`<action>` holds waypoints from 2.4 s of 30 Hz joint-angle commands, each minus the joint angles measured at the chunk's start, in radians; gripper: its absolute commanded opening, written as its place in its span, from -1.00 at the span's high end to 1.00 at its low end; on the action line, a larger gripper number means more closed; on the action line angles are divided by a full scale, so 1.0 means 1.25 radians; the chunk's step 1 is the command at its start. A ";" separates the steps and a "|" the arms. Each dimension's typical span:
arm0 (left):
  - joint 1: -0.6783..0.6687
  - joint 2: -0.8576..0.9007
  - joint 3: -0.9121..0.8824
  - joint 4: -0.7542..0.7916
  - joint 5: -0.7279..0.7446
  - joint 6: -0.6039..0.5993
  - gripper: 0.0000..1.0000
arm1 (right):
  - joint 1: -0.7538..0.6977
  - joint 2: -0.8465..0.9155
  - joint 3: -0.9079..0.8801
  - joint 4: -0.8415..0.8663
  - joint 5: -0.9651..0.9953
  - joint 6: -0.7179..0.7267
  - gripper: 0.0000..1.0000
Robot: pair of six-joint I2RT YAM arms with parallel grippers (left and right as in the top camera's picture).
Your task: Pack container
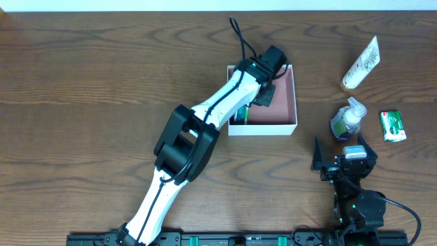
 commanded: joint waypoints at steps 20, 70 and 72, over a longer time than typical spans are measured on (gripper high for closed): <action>0.084 -0.374 0.031 -0.028 -0.025 0.005 0.05 | -0.008 -0.005 -0.002 -0.003 0.006 -0.011 -0.98; 0.725 -0.480 -0.001 -0.414 -0.123 -0.020 -0.96 | -0.008 -0.005 -0.002 -0.003 0.006 -0.011 -0.99; 0.725 -0.480 -0.001 -0.414 -0.123 -0.020 -0.96 | -0.008 -0.005 -0.002 -0.003 0.006 -0.011 -0.98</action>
